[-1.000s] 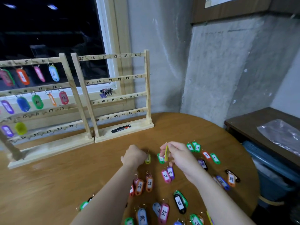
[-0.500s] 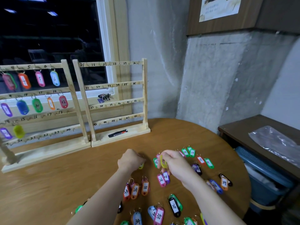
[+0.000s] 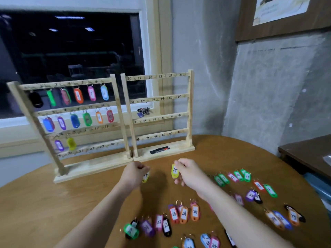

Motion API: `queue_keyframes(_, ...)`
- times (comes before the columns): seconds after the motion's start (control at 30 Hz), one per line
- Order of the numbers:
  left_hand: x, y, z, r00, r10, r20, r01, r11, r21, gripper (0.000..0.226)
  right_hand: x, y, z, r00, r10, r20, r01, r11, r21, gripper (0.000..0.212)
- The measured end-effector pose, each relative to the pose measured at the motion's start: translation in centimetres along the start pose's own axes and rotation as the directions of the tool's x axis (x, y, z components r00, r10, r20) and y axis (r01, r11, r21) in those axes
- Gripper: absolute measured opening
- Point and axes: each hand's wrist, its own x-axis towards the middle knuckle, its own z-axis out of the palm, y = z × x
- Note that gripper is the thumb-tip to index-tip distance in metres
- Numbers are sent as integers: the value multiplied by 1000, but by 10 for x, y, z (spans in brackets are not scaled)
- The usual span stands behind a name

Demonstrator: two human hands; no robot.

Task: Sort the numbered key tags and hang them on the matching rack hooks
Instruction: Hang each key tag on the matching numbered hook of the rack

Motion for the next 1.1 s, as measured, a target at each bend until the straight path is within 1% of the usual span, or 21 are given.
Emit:
queue_keyframes(0.1,-6,-20,-48,995,-11,-94,6,998,-58,23,13,-24,38,996,-34,80,32,999,21,27)
queue_keyframes(0.17,-5,-37,-77,988,-33,-153,13,991,-131,19,22,-40,63,988,-64,139,59,997,43,23)
queue_keyframes(0.23,-2,-52,-101,978,-54,-202,10,977,-212,15,30,-55,87,977,-93,194,85,995,47,24)
queue_keyframes(0.33,5,-63,-130,951,-63,-302,-30,956,-292,15,44,-74,118,963,-116,244,114,993,22,26)
queue_keyframes(0.43,18,-62,-152,914,-64,-400,-96,925,-367,17,64,-92,145,954,-137,267,151,988,-33,29)
queue_keyframes(0.63,57,-58,-183,865,-138,-482,-122,874,-470,17,103,-124,184,949,-199,245,228,969,-97,33)
queue_keyframes(0.7,67,-57,-187,840,-162,-518,-133,864,-486,19,111,-133,193,942,-226,247,257,961,-103,33)
queue_keyframes(0.8,76,-59,-189,808,-164,-565,-147,874,-463,22,122,-145,203,930,-276,241,306,947,-97,32)
queue_keyframes(0.9,80,-61,-185,766,-138,-628,-163,903,-397,20,130,-151,212,915,-325,239,347,936,-57,30)
queue_keyframes(1.0,84,-65,-182,723,-137,-678,-137,933,-334,19,137,-155,218,894,-385,228,410,910,-69,29)
queue_keyframes(1.1,87,-66,-182,709,-165,-685,-137,921,-364,23,141,-158,222,887,-414,206,432,901,-48,28)
